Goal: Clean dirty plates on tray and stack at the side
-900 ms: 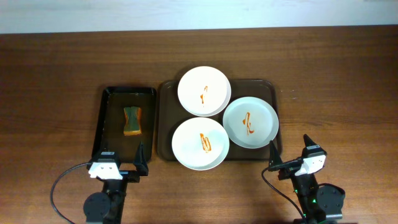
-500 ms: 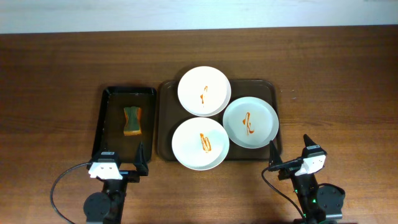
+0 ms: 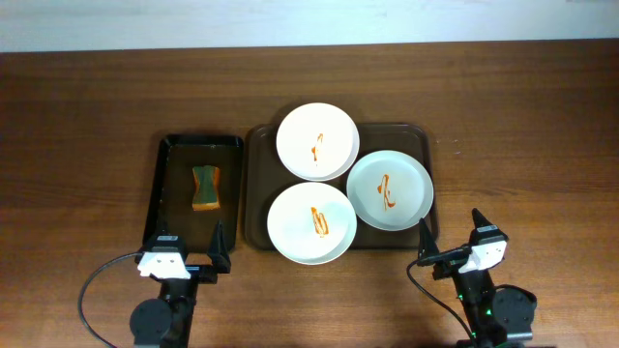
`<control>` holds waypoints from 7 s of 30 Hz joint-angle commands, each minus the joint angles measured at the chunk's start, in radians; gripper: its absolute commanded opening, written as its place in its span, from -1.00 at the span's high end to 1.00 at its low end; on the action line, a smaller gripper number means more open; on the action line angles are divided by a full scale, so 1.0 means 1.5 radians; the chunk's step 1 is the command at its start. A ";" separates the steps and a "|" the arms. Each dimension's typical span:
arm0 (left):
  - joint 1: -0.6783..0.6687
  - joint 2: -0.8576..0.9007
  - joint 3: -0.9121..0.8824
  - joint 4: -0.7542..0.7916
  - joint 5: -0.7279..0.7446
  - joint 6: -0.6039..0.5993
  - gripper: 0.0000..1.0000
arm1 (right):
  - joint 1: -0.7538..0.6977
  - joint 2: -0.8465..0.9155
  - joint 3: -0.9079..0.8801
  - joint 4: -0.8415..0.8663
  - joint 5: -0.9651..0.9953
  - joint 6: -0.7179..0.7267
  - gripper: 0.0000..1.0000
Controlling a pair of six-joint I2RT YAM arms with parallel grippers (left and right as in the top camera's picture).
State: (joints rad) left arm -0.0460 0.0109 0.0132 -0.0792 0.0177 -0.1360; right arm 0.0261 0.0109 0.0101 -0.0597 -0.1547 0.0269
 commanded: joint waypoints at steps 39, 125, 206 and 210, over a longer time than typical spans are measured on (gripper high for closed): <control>0.004 0.732 0.656 -0.562 0.031 -0.004 -0.99 | 0.017 0.638 0.575 -0.528 -0.167 0.113 -0.75; 0.008 1.175 0.712 -0.290 0.197 -0.006 1.00 | 0.270 1.097 0.575 -0.294 -0.104 0.389 0.92; -0.081 1.059 0.715 -0.357 0.512 0.007 1.00 | 0.270 1.097 0.575 -0.299 -0.081 0.389 0.92; -0.166 1.106 0.713 -0.353 0.484 -0.132 1.00 | 0.270 1.097 0.575 -0.299 -0.081 0.389 0.92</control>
State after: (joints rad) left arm -0.2367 1.6154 1.0737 -0.6136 0.7311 -0.1684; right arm 0.4229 1.6505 0.8604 -0.5037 -0.2993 0.6060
